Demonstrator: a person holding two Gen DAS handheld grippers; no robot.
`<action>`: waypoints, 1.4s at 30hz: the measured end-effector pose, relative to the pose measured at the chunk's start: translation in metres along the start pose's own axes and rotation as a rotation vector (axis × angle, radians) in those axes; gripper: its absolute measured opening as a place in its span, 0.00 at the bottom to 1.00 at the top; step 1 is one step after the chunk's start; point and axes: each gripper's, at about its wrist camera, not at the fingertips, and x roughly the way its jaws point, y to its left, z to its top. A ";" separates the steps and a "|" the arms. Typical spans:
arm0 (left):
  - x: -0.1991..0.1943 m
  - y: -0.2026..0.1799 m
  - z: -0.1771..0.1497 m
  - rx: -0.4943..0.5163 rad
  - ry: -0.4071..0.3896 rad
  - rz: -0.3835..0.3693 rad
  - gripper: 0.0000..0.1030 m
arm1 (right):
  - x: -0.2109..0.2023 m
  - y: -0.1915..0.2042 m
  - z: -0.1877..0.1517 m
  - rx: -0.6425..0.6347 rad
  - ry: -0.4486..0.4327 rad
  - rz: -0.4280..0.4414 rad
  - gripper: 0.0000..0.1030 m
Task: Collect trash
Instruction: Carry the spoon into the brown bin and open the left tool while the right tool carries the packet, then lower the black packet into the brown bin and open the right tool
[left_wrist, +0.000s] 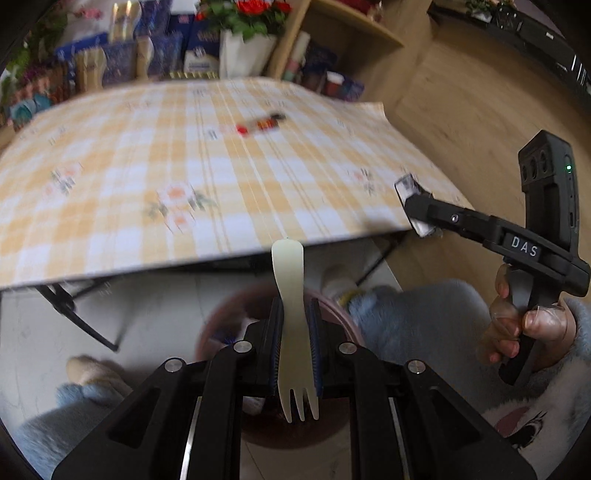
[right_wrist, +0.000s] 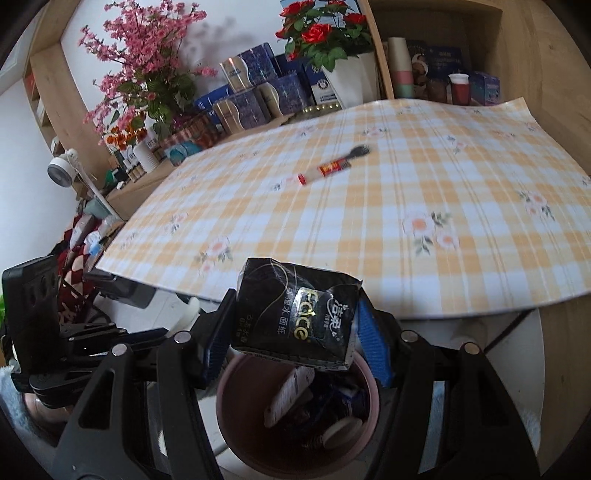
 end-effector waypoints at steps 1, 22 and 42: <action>0.007 -0.002 -0.003 0.008 0.026 -0.007 0.13 | 0.000 -0.002 -0.005 0.006 0.003 -0.006 0.61; 0.149 -0.005 -0.034 -0.008 0.381 -0.094 0.26 | -0.007 -0.050 -0.027 0.154 -0.008 -0.048 0.61; -0.052 0.039 0.009 -0.051 -0.234 0.216 0.94 | 0.039 0.021 -0.042 -0.123 0.130 -0.034 0.61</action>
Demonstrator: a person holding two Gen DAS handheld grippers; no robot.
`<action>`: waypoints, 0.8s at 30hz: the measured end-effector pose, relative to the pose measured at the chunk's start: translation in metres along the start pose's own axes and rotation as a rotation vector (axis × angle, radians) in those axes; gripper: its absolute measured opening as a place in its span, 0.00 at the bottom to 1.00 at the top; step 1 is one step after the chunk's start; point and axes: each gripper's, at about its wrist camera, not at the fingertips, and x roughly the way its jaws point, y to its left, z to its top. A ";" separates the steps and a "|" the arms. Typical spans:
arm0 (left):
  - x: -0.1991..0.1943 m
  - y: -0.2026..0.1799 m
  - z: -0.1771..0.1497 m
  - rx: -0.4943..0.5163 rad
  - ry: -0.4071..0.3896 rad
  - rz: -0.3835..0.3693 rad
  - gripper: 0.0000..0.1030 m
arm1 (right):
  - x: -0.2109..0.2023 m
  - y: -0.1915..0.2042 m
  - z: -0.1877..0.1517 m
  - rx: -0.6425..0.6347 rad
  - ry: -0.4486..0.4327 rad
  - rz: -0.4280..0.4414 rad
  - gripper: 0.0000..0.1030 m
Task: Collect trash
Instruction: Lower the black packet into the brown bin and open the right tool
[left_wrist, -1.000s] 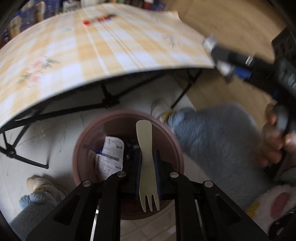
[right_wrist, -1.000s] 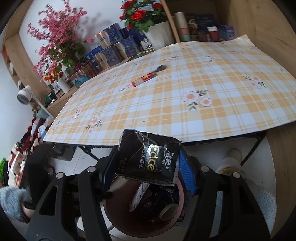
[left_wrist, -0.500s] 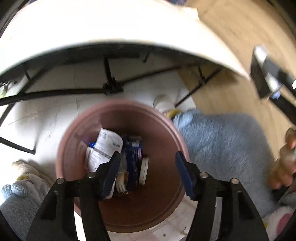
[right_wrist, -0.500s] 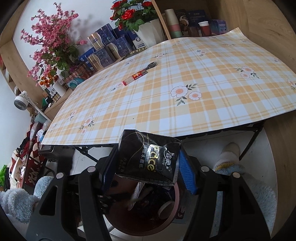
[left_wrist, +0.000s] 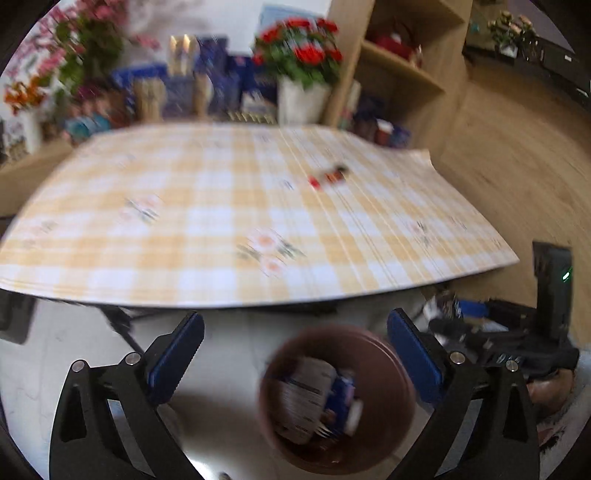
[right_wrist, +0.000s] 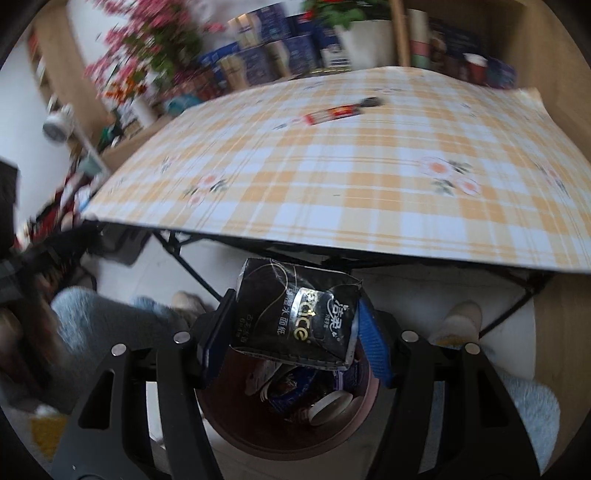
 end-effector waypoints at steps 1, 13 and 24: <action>-0.009 0.004 0.000 0.013 -0.033 0.021 0.94 | 0.004 0.005 0.000 -0.022 0.008 0.001 0.61; -0.034 0.020 -0.026 0.044 -0.157 0.161 0.94 | 0.047 0.040 -0.014 -0.172 0.094 -0.043 0.62; -0.021 0.021 -0.030 0.037 -0.105 0.174 0.94 | 0.047 0.039 -0.021 -0.187 0.103 -0.054 0.64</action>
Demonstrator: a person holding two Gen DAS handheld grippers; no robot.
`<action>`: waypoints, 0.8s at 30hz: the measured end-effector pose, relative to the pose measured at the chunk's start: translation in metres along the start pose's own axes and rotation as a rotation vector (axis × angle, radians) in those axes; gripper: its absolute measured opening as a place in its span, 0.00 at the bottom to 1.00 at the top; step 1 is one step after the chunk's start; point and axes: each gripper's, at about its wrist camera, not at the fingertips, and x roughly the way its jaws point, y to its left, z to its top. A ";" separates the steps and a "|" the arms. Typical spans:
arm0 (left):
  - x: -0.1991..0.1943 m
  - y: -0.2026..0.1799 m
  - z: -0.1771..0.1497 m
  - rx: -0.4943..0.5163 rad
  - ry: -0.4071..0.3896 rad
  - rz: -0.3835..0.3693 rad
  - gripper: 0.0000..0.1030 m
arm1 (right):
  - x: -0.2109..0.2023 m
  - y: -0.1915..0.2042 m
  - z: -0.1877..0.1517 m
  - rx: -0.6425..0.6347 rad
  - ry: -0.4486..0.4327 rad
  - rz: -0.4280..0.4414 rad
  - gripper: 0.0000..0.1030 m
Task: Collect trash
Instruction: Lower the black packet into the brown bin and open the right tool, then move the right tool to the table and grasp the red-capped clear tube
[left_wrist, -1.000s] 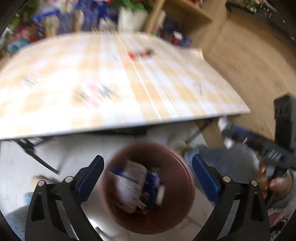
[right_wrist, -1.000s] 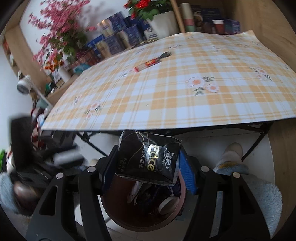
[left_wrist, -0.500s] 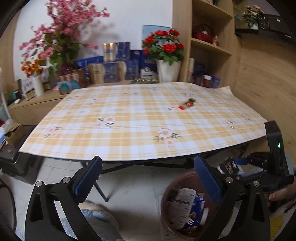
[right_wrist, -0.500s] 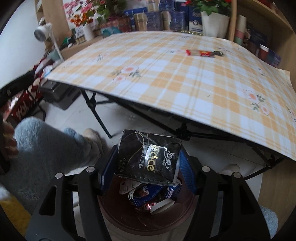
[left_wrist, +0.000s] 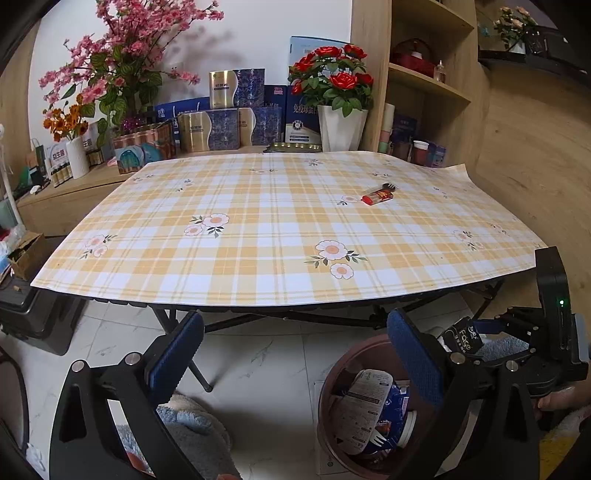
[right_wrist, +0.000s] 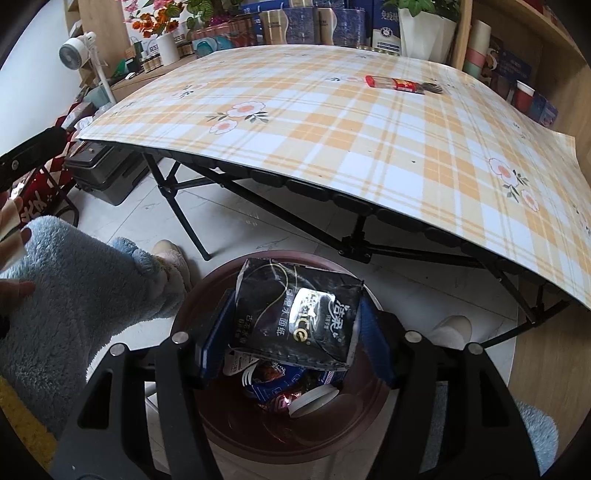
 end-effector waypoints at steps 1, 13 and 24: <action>0.000 0.000 0.000 0.003 -0.001 -0.003 0.94 | 0.000 0.001 0.000 -0.003 -0.002 0.003 0.67; 0.001 -0.006 0.001 0.035 0.000 -0.002 0.94 | -0.007 -0.003 0.003 0.016 -0.035 0.000 0.94; 0.003 -0.008 0.002 0.045 0.005 -0.001 0.94 | -0.019 -0.007 0.006 0.032 -0.086 -0.017 0.94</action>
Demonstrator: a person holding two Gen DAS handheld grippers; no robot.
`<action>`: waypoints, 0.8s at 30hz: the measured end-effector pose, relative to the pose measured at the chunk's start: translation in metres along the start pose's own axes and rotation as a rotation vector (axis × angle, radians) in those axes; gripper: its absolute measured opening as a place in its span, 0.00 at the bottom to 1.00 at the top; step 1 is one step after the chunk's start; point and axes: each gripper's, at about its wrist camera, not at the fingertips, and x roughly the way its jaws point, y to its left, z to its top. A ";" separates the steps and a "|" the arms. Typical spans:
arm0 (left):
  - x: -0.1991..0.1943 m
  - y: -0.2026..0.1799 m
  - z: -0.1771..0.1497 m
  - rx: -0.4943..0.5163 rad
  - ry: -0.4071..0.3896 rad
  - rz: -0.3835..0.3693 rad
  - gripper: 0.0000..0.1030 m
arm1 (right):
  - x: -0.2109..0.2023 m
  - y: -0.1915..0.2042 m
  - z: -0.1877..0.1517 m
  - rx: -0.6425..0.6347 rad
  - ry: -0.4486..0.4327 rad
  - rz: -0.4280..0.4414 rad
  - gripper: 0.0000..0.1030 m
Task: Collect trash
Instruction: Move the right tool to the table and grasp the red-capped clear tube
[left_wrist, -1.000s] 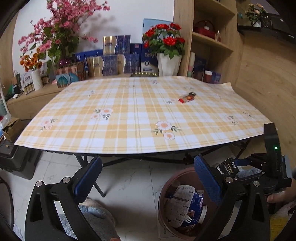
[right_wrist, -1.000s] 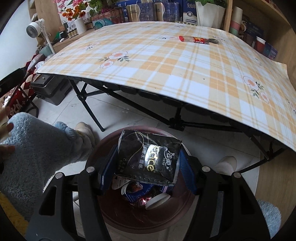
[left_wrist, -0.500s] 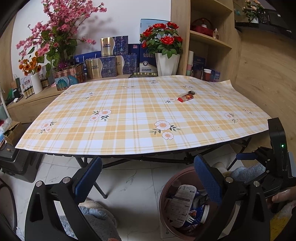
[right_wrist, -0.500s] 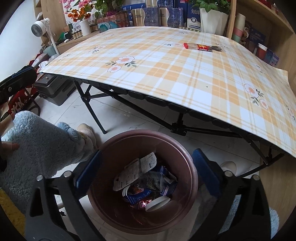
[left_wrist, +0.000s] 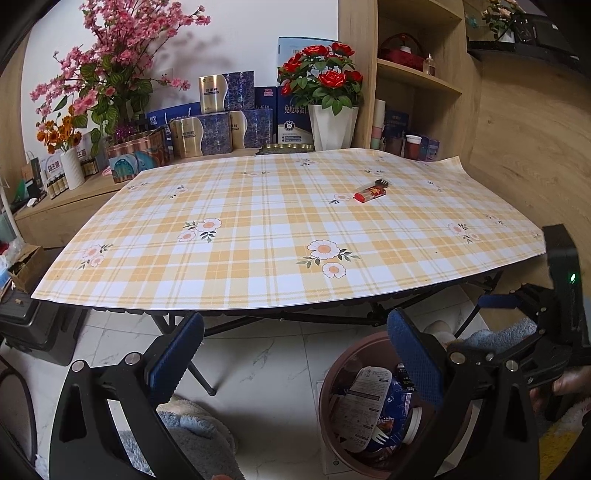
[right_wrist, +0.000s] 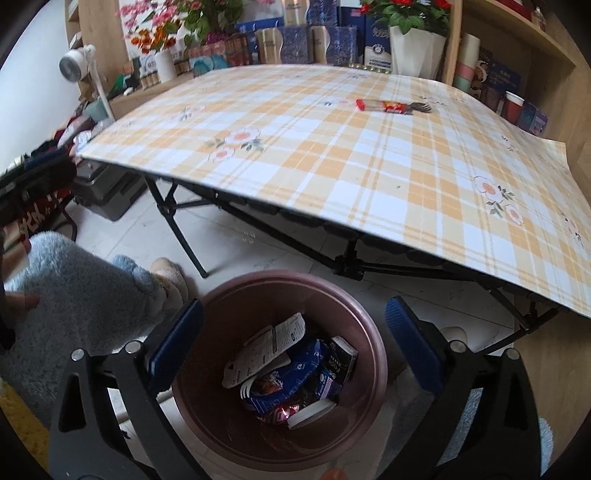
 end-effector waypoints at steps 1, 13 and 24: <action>0.001 0.000 0.001 0.000 0.004 -0.002 0.94 | -0.003 -0.003 0.001 0.012 -0.011 0.000 0.94; 0.020 -0.005 0.052 0.004 -0.041 -0.064 0.94 | -0.034 -0.070 0.079 0.096 -0.151 0.007 0.94; 0.056 0.019 0.086 -0.104 0.008 -0.057 0.94 | 0.064 -0.095 0.189 -0.057 -0.050 -0.087 0.94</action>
